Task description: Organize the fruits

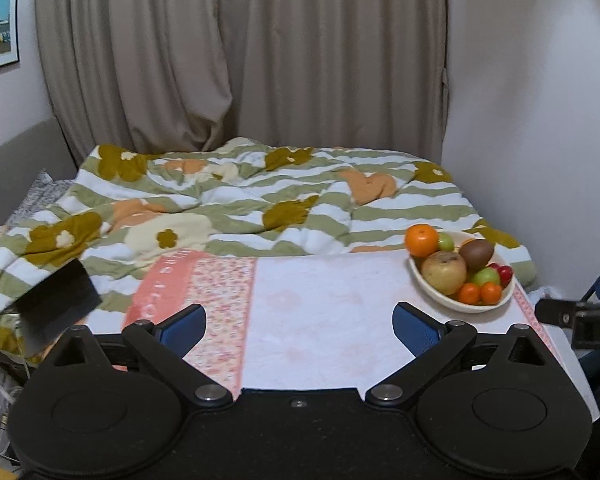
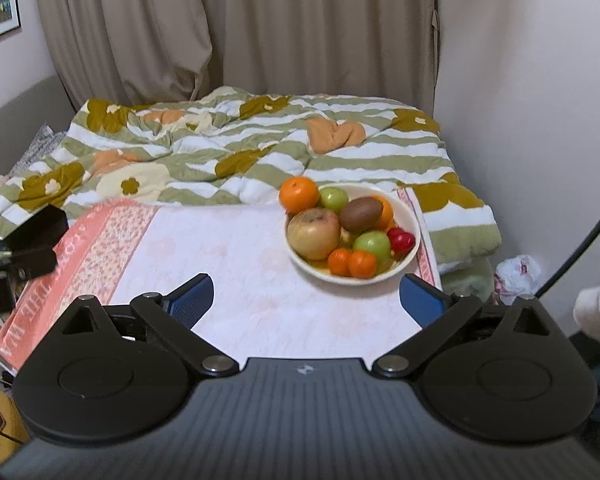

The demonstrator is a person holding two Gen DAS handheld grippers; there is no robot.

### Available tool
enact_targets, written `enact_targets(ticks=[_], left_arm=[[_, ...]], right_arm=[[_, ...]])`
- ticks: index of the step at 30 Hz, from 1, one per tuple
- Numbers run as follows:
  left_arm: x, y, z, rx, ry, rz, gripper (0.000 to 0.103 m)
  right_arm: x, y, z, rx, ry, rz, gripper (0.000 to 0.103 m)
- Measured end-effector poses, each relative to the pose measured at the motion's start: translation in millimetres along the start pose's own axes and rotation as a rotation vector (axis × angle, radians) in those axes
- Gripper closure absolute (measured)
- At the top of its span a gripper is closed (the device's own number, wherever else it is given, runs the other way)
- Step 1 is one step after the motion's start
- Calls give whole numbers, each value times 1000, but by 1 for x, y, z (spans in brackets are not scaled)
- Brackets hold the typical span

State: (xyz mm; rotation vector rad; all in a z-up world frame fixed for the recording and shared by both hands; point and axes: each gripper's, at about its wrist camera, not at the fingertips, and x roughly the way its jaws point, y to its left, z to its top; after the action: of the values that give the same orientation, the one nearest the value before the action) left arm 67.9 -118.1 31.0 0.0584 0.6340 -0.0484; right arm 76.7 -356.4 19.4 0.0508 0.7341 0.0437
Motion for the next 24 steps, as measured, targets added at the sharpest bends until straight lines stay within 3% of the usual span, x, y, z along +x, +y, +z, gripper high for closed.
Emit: enact_targets(ticks=[24], left_arm=[[-14, 31, -10, -2, -28, -32, 2]], right_arm=[[-13, 31, -10, 19, 2, -51, 0]])
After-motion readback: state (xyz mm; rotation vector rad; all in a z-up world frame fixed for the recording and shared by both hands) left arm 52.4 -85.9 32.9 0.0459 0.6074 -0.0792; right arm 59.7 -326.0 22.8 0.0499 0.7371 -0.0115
